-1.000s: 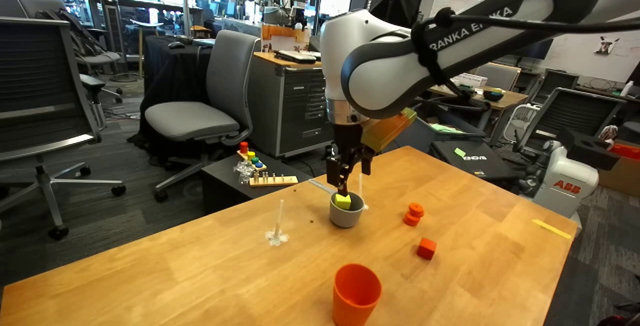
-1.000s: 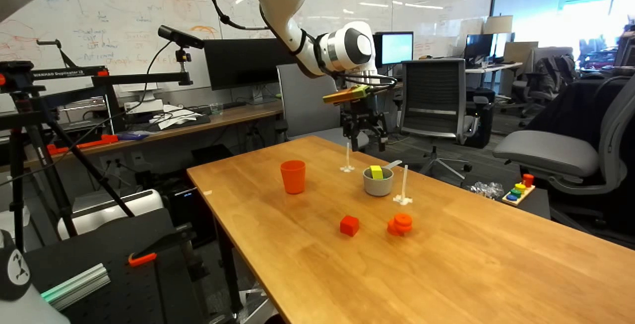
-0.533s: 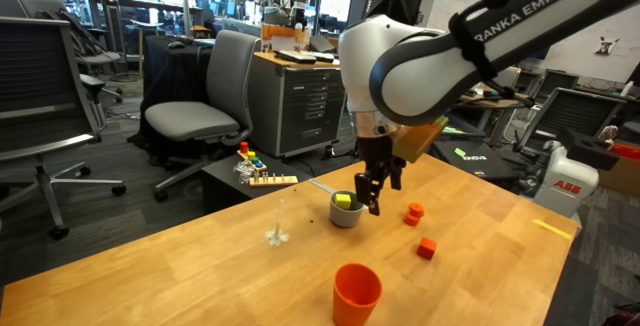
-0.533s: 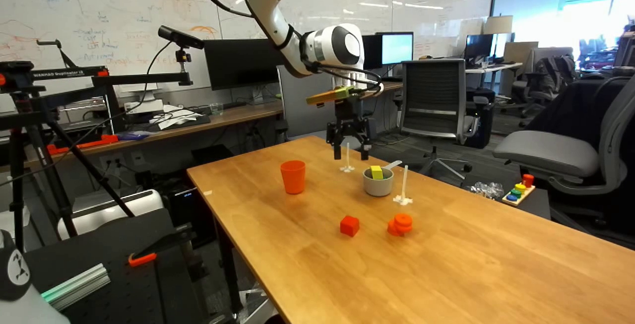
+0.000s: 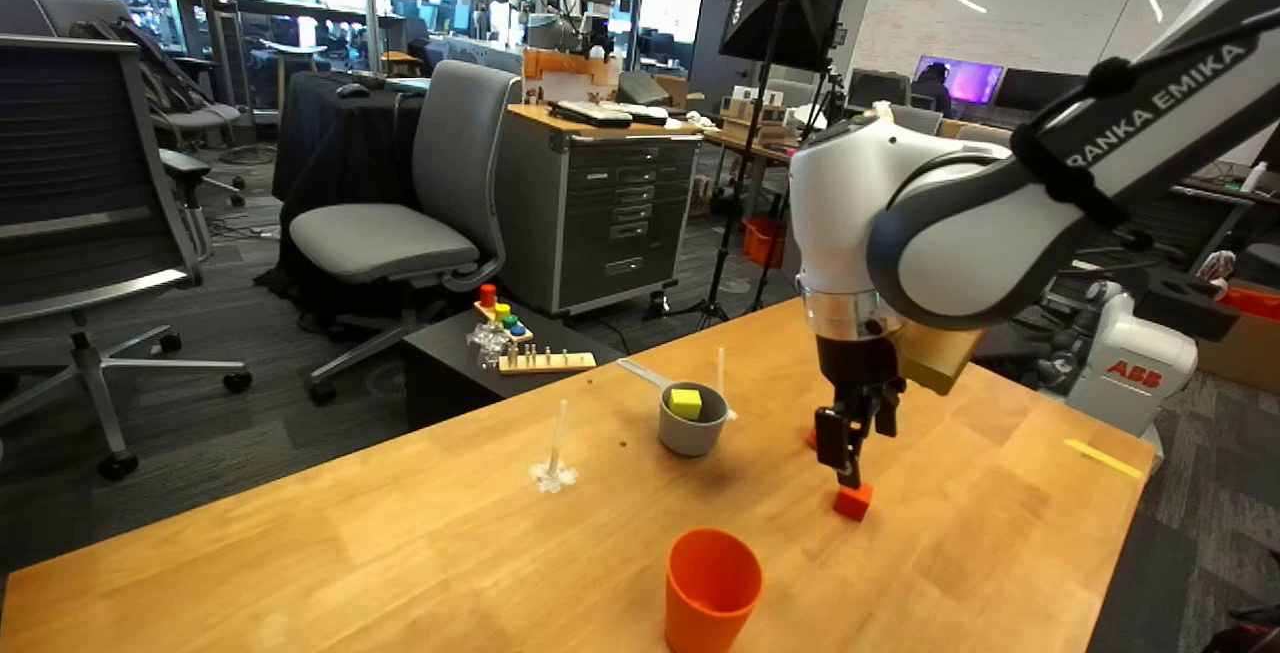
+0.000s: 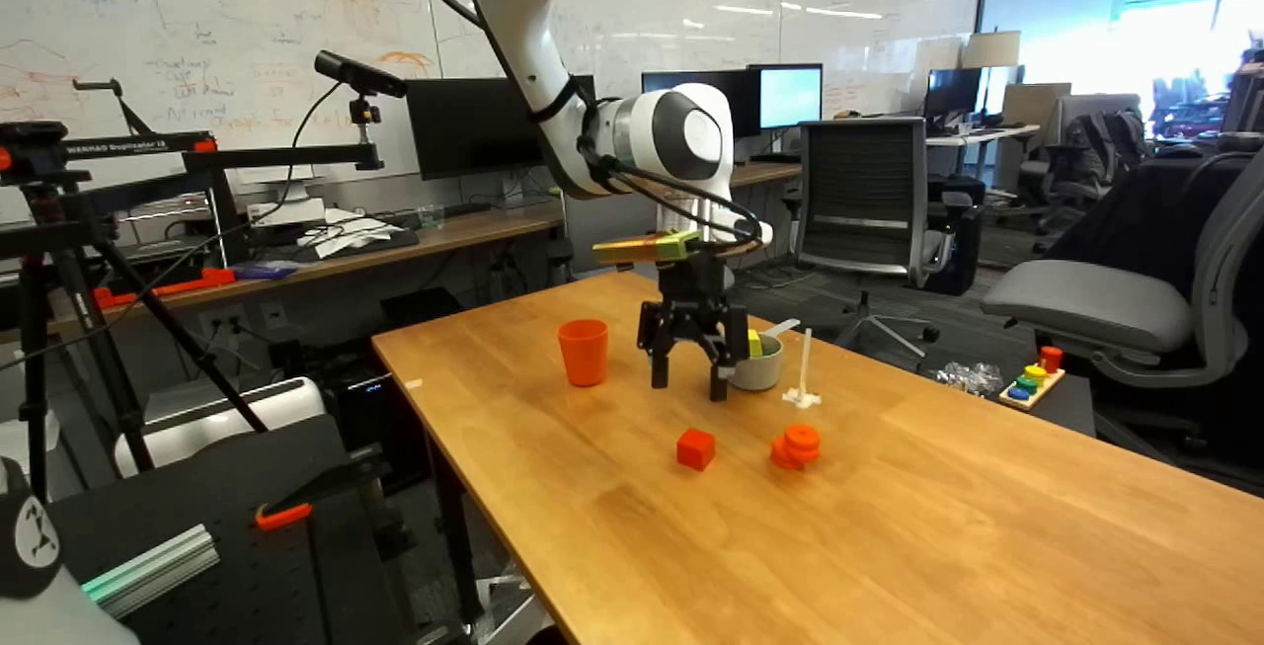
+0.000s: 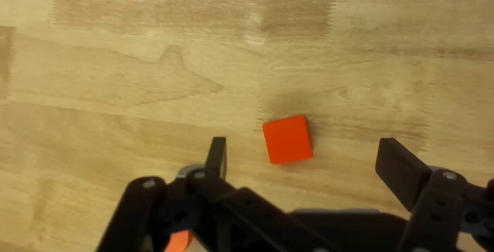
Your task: Put the blocks in the gray cup
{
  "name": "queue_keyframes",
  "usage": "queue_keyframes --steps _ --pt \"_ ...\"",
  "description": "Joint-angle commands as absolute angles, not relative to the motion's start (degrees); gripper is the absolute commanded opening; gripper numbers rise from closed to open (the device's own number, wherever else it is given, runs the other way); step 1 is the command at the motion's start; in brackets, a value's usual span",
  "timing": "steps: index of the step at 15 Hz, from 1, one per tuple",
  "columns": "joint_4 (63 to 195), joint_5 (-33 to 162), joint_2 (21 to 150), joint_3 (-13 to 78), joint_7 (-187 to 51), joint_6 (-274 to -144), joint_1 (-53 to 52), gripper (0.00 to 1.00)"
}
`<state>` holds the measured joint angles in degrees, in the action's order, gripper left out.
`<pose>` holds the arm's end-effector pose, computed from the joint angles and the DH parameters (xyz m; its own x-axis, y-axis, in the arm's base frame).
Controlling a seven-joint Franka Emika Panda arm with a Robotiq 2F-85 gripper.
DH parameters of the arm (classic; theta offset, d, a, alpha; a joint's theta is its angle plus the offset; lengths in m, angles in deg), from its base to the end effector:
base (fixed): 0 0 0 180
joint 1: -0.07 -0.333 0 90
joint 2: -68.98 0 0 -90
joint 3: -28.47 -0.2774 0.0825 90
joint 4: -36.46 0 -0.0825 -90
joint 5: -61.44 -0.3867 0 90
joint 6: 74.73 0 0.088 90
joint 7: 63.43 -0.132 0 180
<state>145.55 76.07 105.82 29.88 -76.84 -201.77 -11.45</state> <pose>0.5532 0.0842 0.0793 0.9521 0.0925 -0.2915 0.1636 -0.9594 0.2296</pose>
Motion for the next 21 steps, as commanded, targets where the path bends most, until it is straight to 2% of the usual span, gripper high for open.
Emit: queue_keyframes --steps 1,6,16,17,18,21 --pt "152.7 76.1 103.6 29.5 -74.1 -210.4 -9.2 1.0" --pt "154.8 75.8 104.3 29.3 -70.6 -217.6 -8.5 1.0" --pt "153.2 73.1 107.6 27.5 -64.0 -220.1 -6.1 1.0" --pt "153.0 72.9 108.0 27.6 -63.8 -220.2 -6.1 0.75" --pt "153.0 72.5 108.2 27.4 -63.3 -220.3 -5.7 0.74" --pt "152.7 71.5 108.9 27.0 -62.0 -220.5 -4.7 0.5"
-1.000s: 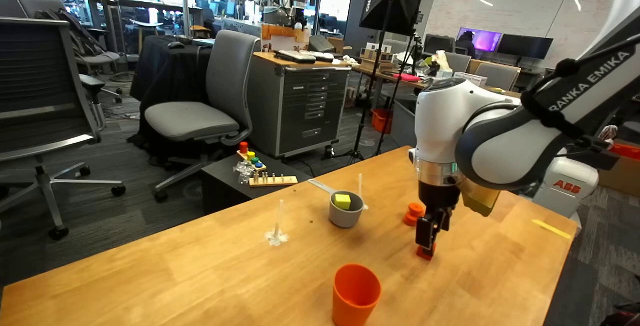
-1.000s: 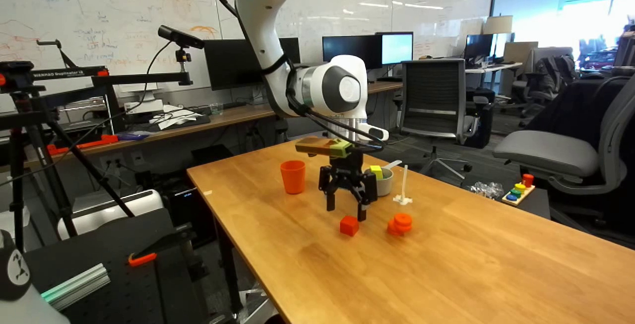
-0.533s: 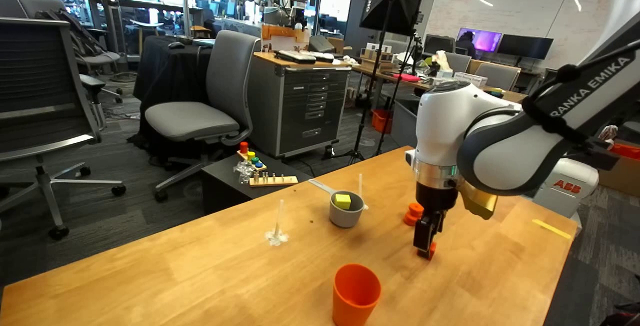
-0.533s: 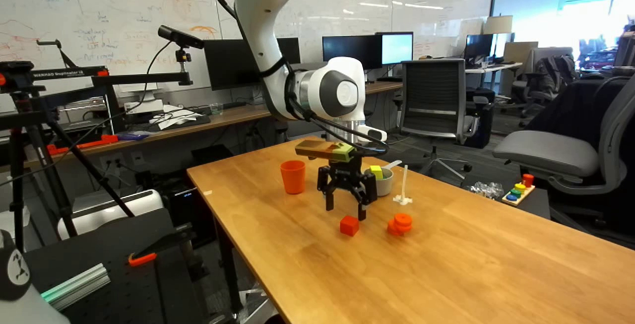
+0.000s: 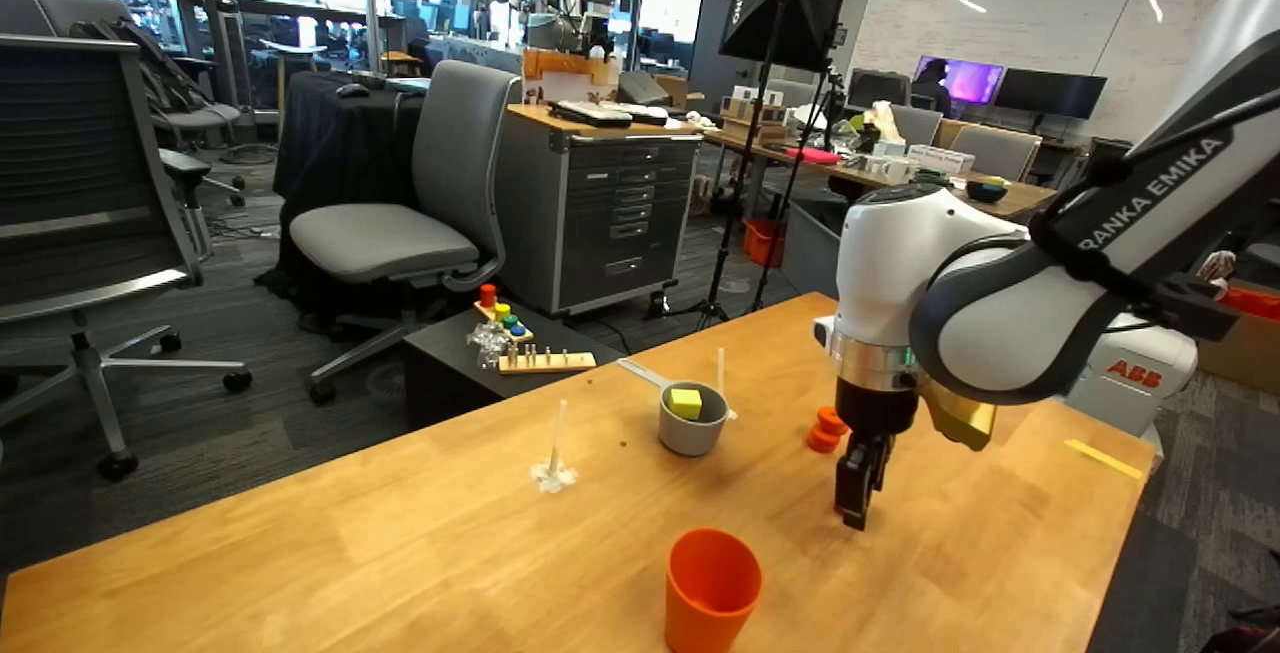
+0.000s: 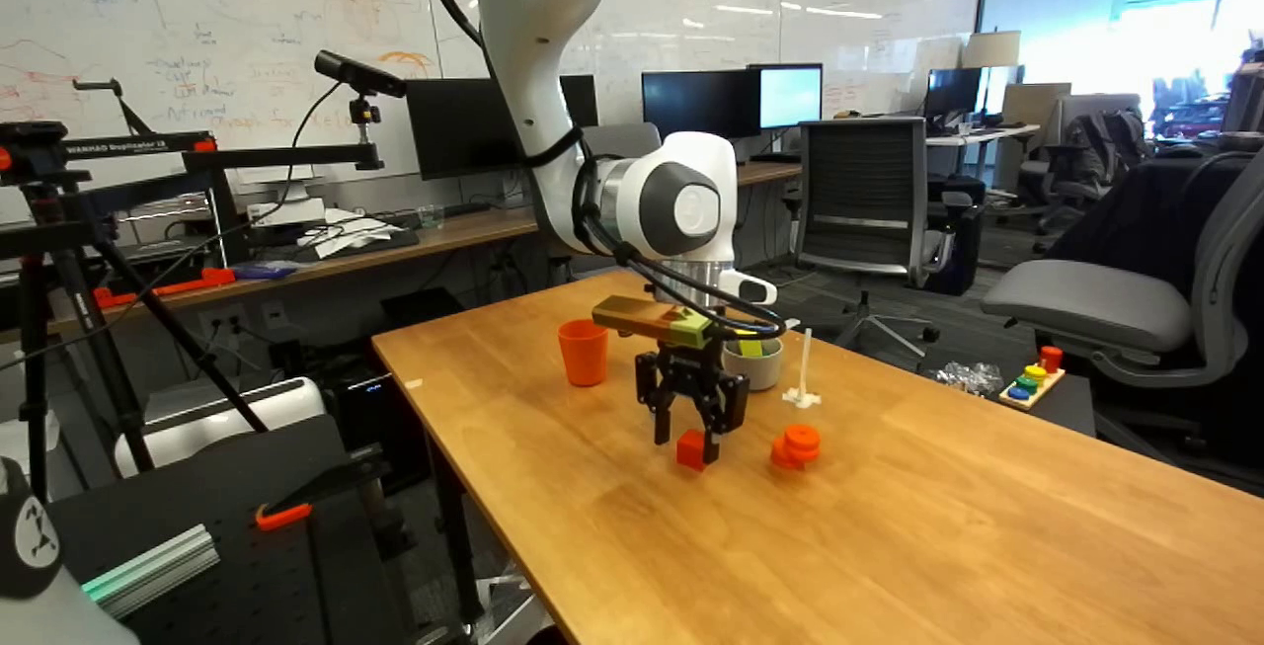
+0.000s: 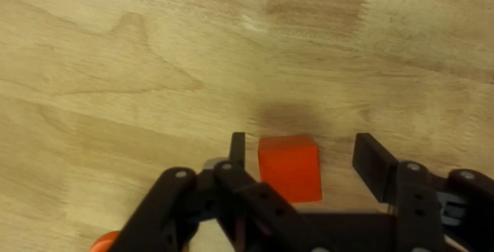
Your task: Put the blocks in the gray cup
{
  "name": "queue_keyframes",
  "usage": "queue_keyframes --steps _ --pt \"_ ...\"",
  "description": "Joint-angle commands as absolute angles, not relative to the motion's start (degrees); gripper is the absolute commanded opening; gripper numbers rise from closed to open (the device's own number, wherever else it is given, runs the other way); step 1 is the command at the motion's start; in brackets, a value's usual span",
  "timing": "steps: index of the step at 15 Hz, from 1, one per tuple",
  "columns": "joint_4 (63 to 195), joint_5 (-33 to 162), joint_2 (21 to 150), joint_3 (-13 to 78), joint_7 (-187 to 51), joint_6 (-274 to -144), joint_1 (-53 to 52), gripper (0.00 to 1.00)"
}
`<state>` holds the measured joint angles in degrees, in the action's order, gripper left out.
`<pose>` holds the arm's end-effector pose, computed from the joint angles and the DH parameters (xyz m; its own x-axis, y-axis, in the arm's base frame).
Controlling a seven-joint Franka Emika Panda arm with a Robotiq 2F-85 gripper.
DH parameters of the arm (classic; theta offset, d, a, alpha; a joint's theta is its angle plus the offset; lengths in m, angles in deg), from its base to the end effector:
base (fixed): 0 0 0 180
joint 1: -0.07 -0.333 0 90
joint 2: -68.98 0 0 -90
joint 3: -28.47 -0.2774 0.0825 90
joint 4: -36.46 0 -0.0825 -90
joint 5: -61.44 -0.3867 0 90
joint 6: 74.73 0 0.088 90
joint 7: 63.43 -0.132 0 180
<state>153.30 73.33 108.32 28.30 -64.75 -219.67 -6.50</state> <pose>0.5283 0.0619 0.0282 0.9451 0.2585 -0.1998 0.2797 -0.9562 0.0860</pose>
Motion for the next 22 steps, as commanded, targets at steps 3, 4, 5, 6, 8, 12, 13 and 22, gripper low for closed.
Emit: queue_keyframes --steps 3,4,5,6,8,12,13,22 --pt "152.6 70.9 109.1 26.8 -61.3 -220.6 -4.2 0.26" --pt "152.6 70.8 108.9 26.8 -61.1 -220.4 -4.3 0.19" --pt "152.5 70.9 108.7 26.8 -61.0 -220.3 -4.4 0.13" --pt "152.4 71.1 108.4 27.0 -61.1 -220.1 -4.7 0.13" --pt "152.2 71.5 107.8 27.0 -61.3 -219.9 -5.4 0.13" --pt "151.3 72.1 105.4 26.4 -62.0 -219.0 -7.2 0.13" --pt "151.1 72.4 104.5 26.4 -62.4 -218.7 -8.0 0.13" --pt "142.4 74.6 102.5 27.8 -65.9 -213.7 -12.6 0.13"
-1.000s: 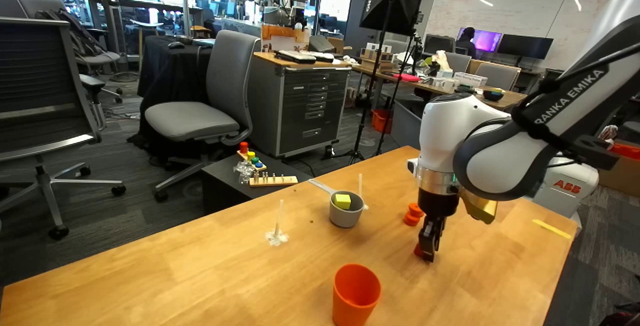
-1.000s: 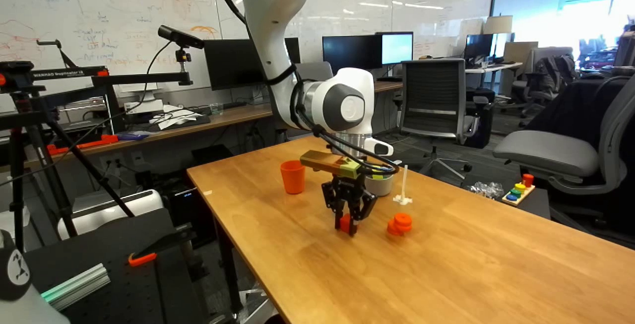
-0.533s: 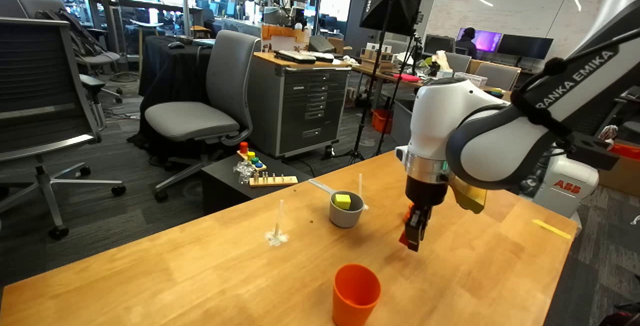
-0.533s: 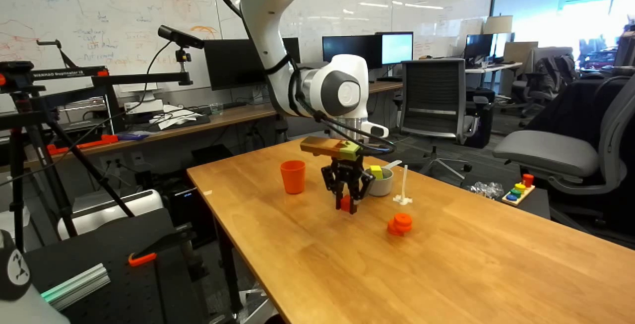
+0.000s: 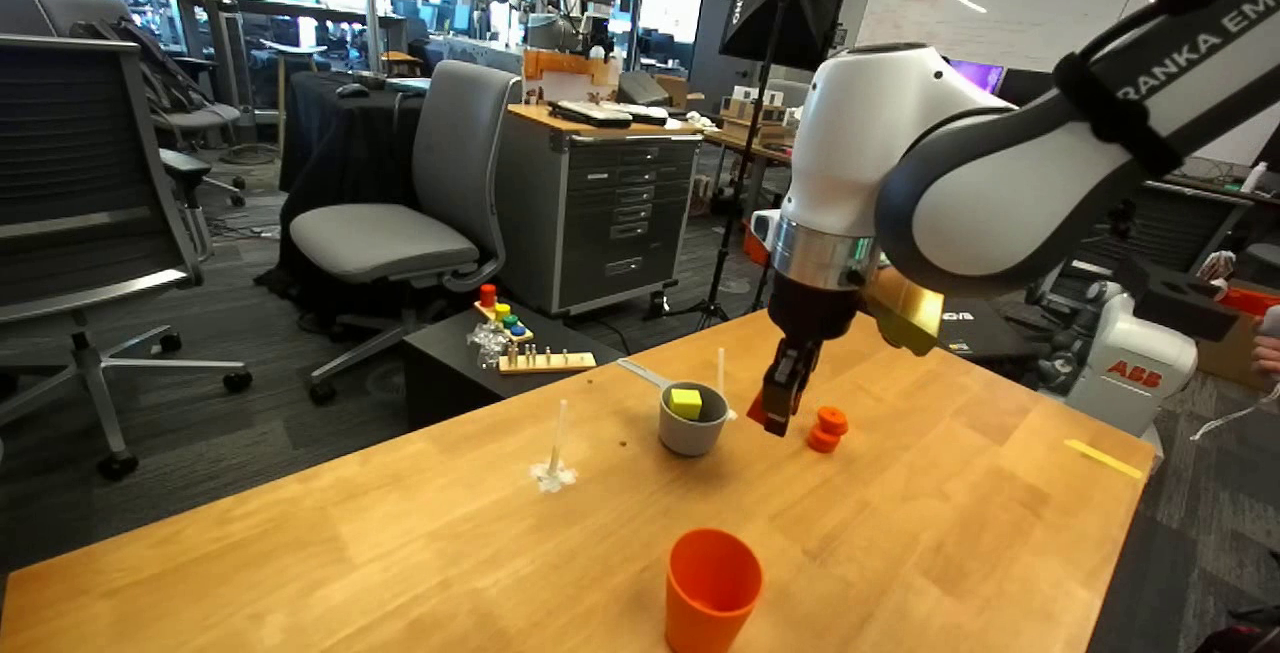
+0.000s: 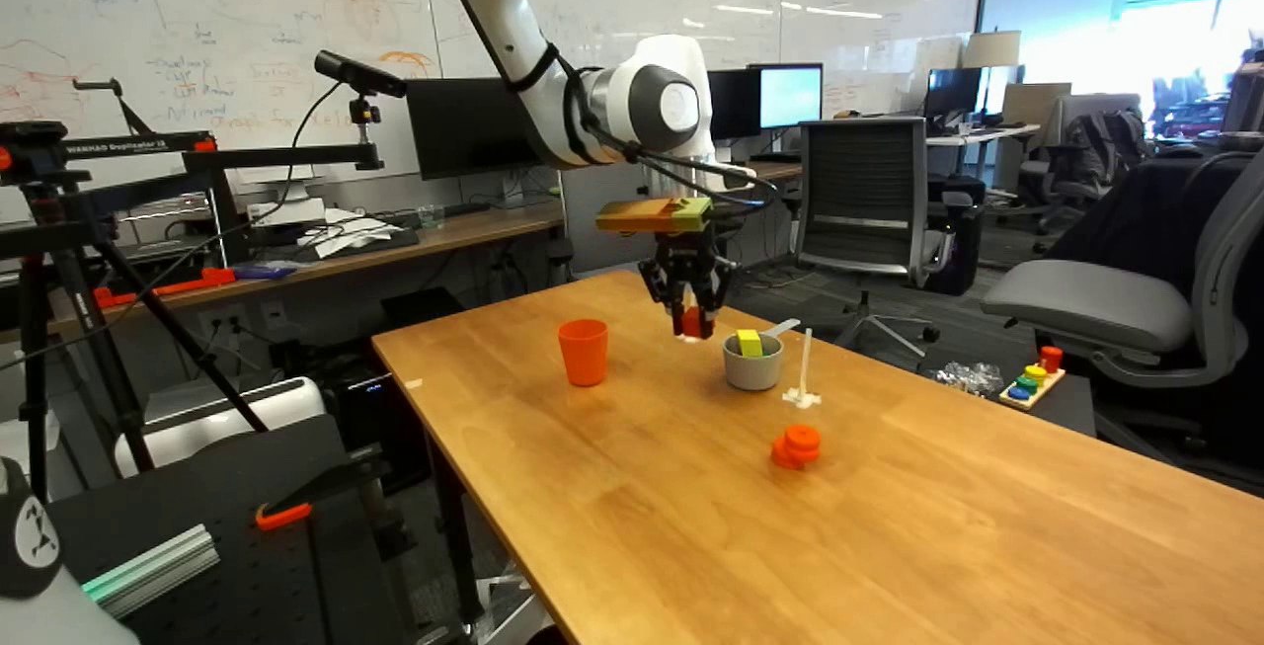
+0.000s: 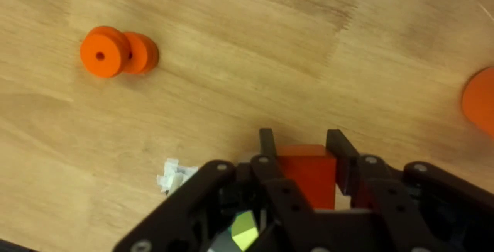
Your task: Put the blocks in the gray cup
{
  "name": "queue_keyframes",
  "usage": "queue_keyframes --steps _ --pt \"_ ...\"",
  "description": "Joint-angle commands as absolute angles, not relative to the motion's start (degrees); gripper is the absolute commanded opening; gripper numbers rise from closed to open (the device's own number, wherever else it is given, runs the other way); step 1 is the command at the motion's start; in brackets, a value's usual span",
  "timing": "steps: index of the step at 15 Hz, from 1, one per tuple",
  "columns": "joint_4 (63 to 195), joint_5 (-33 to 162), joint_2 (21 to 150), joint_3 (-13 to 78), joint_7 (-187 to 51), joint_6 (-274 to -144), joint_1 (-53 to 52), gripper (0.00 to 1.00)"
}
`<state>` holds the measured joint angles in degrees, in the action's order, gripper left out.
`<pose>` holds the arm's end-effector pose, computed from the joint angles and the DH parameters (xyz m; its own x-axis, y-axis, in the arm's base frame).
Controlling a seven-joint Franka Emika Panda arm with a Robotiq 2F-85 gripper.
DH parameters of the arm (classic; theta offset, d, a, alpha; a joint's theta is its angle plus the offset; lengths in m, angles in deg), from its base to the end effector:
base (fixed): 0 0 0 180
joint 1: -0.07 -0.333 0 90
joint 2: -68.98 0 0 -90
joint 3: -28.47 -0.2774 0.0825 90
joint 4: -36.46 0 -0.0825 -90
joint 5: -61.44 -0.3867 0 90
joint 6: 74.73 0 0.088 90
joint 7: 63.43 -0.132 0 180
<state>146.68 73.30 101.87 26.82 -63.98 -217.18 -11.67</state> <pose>0.5887 0.1383 0.1286 0.9272 0.3742 -0.0179 0.3738 -0.9212 0.1083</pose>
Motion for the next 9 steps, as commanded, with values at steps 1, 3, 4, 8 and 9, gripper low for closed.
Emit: queue_keyframes --steps 1,3,4,8,9 --pt "140.1 74.9 103.7 28.1 -66.6 -212.6 -12.8 0.13" --pt "136.3 74.8 105.6 28.3 -67.3 -210.1 -12.6 0.13" --pt "134.0 74.8 106.8 28.5 -67.7 -208.7 -12.7 0.13" --pt "125.2 74.5 112.5 28.9 -68.5 -203.5 -12.6 0.13" --pt "122.9 74.4 114.0 29.0 -68.7 -202.3 -12.6 0.13"
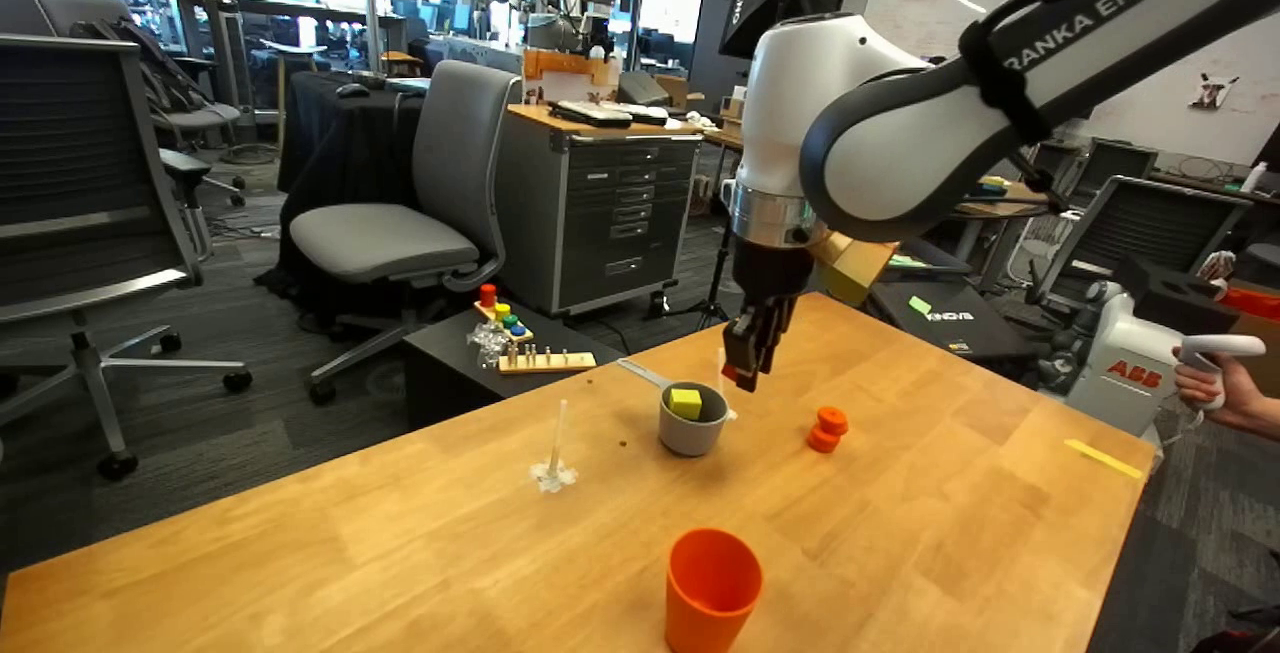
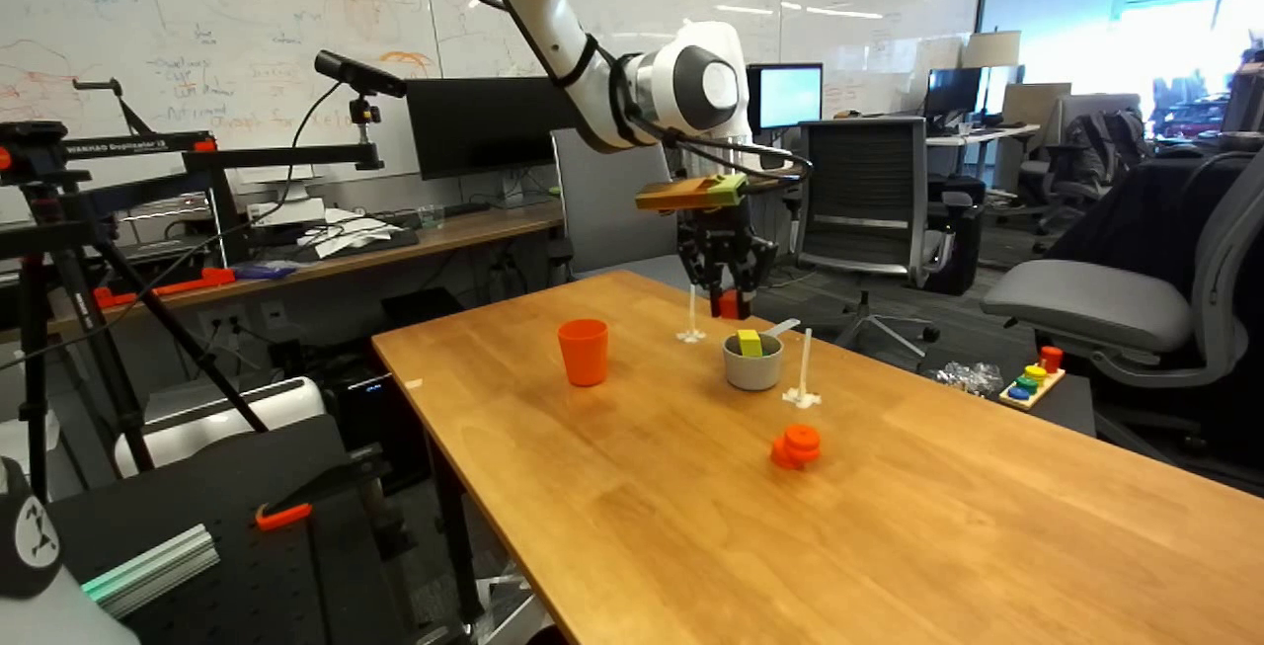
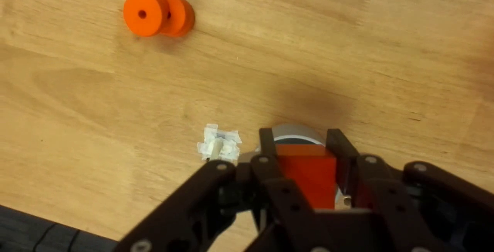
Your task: Put the blocks in the gray cup
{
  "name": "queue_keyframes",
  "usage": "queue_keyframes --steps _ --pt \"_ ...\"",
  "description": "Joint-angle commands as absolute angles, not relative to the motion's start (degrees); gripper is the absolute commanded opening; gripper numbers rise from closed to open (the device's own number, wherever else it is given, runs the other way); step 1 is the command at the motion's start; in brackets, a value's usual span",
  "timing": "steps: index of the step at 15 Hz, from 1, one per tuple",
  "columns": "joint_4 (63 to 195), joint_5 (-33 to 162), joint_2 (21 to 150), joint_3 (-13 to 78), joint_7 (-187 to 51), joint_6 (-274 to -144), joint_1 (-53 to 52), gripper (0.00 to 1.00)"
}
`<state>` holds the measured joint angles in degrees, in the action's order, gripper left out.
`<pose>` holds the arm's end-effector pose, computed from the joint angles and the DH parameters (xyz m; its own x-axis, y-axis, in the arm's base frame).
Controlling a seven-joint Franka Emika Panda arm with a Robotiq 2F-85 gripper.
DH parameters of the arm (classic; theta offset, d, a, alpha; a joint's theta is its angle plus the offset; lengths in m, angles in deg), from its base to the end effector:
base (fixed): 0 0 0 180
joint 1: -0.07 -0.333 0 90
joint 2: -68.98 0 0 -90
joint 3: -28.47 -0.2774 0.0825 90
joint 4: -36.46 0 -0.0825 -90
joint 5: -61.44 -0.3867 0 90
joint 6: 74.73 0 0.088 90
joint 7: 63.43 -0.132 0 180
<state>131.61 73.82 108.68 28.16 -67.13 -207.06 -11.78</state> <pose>0.6428 0.1299 0.1444 0.9566 0.2879 -0.0449 0.2914 -0.9445 0.1518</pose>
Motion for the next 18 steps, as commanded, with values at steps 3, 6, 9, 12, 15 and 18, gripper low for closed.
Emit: queue_keyframes --steps 3,6,9,12,15,18 --pt "115.5 73.9 119.2 29.1 -68.8 -198.5 -12.6 0.13" --pt "109.0 73.5 123.8 28.9 -68.8 -194.8 -12.8 0.13" --pt "104.5 73.0 126.9 28.5 -68.6 -192.1 -13.0 0.2" --pt "101.6 72.9 128.1 28.5 -68.8 -189.9 -13.5 0.69" --pt "100.7 73.0 128.3 28.5 -68.9 -189.0 -13.8 0.93" --pt "101.5 73.7 127.2 28.4 -68.3 -188.3 -14.6 1.0"
